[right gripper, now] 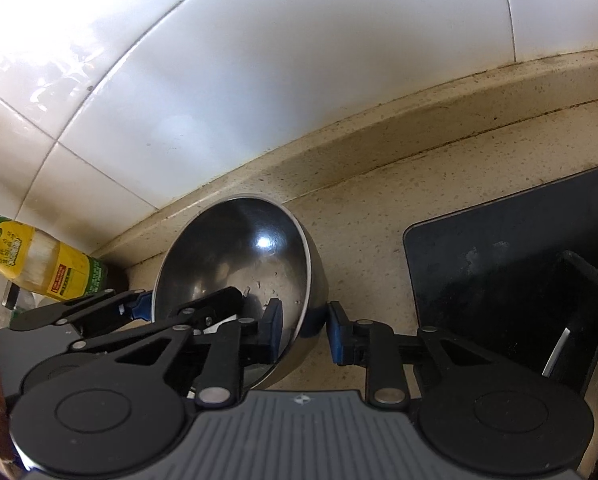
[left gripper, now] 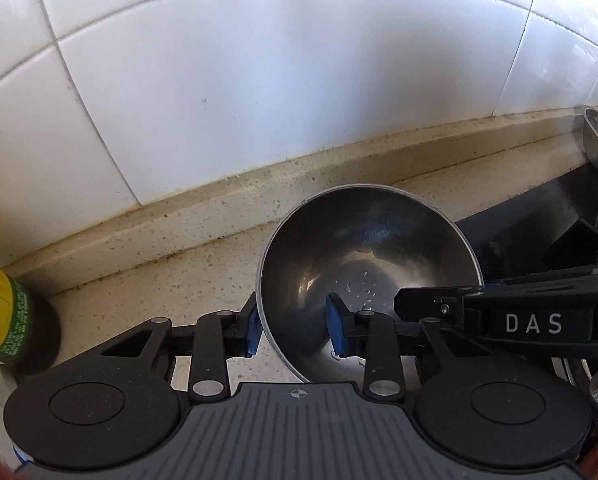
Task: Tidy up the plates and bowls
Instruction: 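Close both grippers on the rim of that steel bowl, then lift the bowl with both grippers and carry it to the bowl stack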
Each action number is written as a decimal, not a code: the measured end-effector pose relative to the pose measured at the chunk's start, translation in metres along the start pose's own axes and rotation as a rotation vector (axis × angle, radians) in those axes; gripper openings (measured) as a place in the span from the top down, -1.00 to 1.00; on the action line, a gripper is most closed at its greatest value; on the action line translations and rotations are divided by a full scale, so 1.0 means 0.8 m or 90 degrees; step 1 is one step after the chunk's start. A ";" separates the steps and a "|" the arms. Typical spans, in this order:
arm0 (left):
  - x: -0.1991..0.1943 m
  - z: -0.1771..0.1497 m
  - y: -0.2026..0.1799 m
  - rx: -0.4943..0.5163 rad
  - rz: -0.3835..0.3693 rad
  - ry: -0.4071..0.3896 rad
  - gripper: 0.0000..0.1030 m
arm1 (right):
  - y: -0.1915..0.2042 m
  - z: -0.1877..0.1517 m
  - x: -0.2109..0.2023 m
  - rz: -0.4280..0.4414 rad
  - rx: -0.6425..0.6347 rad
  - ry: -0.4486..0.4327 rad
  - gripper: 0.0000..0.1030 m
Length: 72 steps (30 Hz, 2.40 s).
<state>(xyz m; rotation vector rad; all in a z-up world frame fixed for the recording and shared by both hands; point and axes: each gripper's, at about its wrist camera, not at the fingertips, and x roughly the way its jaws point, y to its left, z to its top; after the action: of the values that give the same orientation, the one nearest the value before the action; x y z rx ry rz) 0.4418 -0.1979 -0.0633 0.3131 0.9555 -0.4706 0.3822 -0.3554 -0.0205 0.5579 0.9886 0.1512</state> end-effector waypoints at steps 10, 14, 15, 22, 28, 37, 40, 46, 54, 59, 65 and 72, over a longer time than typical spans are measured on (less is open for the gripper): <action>-0.036 0.004 0.000 -0.002 0.007 -0.035 0.22 | 0.019 -0.004 -0.028 0.009 -0.016 -0.023 0.48; -0.051 0.004 0.000 -0.004 0.009 -0.047 0.21 | 0.027 -0.010 -0.042 0.014 -0.021 -0.032 0.48; -0.057 0.003 0.000 -0.004 0.010 -0.050 0.21 | 0.029 -0.010 -0.046 0.015 -0.022 -0.034 0.48; -0.093 -0.001 -0.001 -0.007 0.018 -0.075 0.20 | 0.048 -0.021 -0.077 0.025 -0.038 -0.053 0.48; -0.135 -0.011 -0.005 -0.008 0.029 -0.103 0.20 | 0.064 -0.031 -0.111 0.036 -0.052 -0.074 0.48; -0.196 -0.037 -0.019 -0.014 0.046 -0.140 0.19 | 0.087 -0.061 -0.159 0.053 -0.083 -0.093 0.48; -0.213 -0.050 -0.023 -0.017 0.052 -0.147 0.19 | 0.092 -0.073 -0.168 0.054 -0.092 -0.092 0.48; -0.235 -0.073 -0.025 -0.024 0.058 -0.150 0.19 | 0.101 -0.096 -0.179 0.058 -0.107 -0.084 0.48; -0.248 -0.102 -0.023 -0.036 0.060 -0.148 0.17 | 0.109 -0.124 -0.186 0.062 -0.120 -0.072 0.48; -0.256 -0.120 -0.021 -0.043 0.064 -0.144 0.17 | 0.112 -0.138 -0.187 0.065 -0.123 -0.063 0.48; -0.261 -0.138 -0.018 -0.049 0.064 -0.138 0.17 | 0.116 -0.156 -0.188 0.064 -0.127 -0.055 0.48; -0.264 -0.151 -0.020 -0.049 0.060 -0.131 0.17 | 0.115 -0.172 -0.189 0.059 -0.124 -0.045 0.48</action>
<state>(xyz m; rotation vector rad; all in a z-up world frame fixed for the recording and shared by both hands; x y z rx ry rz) 0.2452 -0.1045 0.0469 0.2335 0.7533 -0.3711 0.1973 -0.2810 0.0812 0.4278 0.8694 0.3053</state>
